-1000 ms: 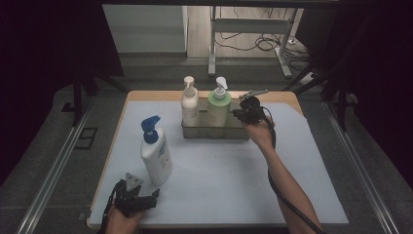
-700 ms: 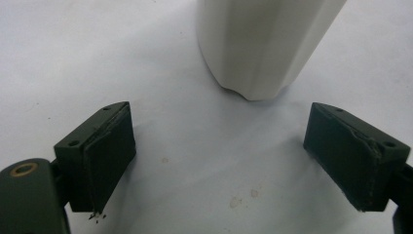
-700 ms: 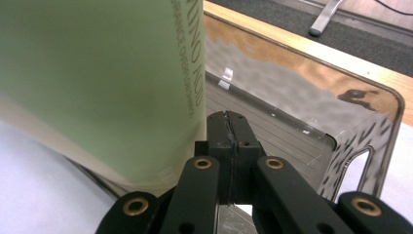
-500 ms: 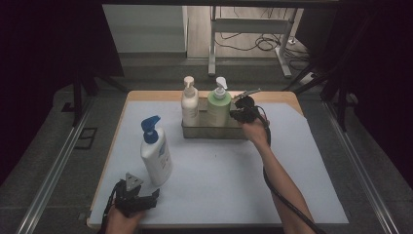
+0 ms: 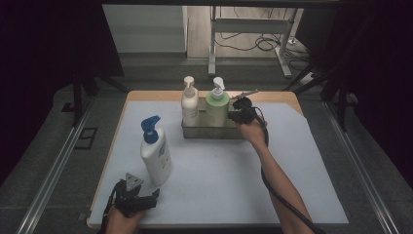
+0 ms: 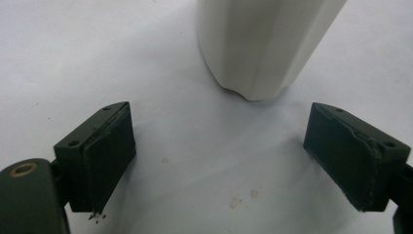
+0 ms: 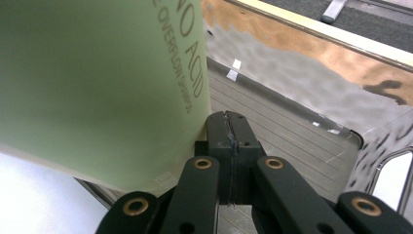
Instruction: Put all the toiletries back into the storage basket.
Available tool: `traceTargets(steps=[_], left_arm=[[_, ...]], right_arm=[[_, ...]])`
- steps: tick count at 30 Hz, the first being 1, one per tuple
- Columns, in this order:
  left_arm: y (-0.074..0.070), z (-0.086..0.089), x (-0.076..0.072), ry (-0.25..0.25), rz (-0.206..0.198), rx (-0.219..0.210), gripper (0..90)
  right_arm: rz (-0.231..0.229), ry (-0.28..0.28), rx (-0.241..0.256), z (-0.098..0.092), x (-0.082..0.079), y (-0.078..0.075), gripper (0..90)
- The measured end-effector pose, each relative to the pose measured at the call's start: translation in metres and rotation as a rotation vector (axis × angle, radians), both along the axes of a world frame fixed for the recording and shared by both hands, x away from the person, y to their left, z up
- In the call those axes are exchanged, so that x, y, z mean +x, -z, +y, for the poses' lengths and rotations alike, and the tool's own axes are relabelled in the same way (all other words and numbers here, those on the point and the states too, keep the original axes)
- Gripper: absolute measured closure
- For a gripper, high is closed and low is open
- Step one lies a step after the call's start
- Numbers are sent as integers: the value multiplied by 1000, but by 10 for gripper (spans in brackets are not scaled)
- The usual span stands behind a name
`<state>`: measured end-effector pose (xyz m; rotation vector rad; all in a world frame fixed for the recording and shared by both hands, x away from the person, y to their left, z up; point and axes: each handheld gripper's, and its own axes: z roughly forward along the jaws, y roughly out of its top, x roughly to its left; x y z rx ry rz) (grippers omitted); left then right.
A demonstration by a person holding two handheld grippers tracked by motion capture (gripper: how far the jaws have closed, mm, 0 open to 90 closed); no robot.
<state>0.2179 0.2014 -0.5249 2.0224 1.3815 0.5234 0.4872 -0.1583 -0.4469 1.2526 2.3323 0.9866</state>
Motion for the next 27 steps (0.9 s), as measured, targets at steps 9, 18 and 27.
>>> traceTargets(steps=[9, 18, 27], left_arm=[[0, 0, 0, 0, 0, 0, 112], [0, 0, 0, 0, 0, 0, 112], [0, 0, 0, 0, 0, -1, 112]], right_arm=[[-2, -15, -5, 7, -1, 3, 895], [-2, -37, -10, 16, -4, 4, 895], [-5, -41, -12, 22, -7, 3, 896]])
